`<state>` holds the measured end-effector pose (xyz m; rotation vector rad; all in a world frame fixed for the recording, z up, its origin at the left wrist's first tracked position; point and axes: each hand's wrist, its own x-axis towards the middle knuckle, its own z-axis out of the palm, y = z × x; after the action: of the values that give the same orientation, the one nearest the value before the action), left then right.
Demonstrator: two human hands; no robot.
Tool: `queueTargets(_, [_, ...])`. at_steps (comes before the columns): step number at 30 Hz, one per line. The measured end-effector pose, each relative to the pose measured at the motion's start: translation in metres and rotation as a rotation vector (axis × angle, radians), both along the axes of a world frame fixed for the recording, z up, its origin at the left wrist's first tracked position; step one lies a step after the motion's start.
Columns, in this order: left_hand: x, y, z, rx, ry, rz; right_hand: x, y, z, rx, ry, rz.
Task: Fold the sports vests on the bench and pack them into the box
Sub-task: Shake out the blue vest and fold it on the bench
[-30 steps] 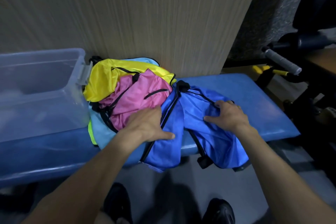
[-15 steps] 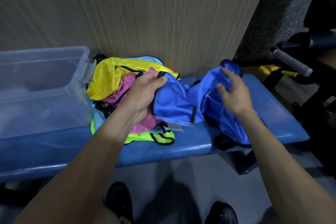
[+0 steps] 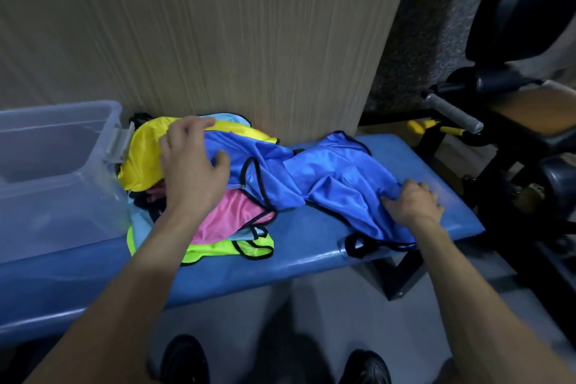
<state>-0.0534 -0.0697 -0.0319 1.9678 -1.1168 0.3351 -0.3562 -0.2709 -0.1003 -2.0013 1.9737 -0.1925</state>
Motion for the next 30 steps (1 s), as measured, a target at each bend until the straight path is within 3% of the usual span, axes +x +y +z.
queueTargets(3, [-0.029,-0.003,-0.005,0.020,-0.001,-0.298,0.006,0.003,-0.001,0.027,-0.141,-0.030])
queueTargets(6, [-0.053,-0.005,-0.017,0.114,-0.050,-0.464,0.011,0.014,0.006,0.065,-0.379,0.024])
queueTargets(10, [-0.078,-0.005,-0.019,0.168,0.030,-0.716,0.027,0.047,0.040,0.302,-1.146,0.109])
queueTargets(12, [-0.092,-0.001,-0.017,0.219,0.132,-0.793,0.036,0.066,0.060,0.410,-1.399,0.176])
queueTargets(16, [-0.117,0.002,-0.018,0.318,0.150,-0.659,0.052,0.096,0.083,0.486,-1.494,0.226])
queueTargets(21, [-0.110,0.001,-0.007,-0.080,0.260,-0.587,0.062,0.105,0.091,0.551,-1.631,0.167])
queueTargets(25, [-0.084,0.011,0.009,-0.091,0.313,-0.655,0.054,0.105,0.100,0.651,-1.607,0.211])
queueTargets(27, [-0.069,0.013,0.014,-0.116,0.476,-0.699,0.050,0.109,0.108,0.549,-1.544,0.217])
queueTargets(30, [-0.047,0.015,0.019,-0.152,0.585,-0.728,0.050,0.118,0.109,0.185,-1.459,0.352])
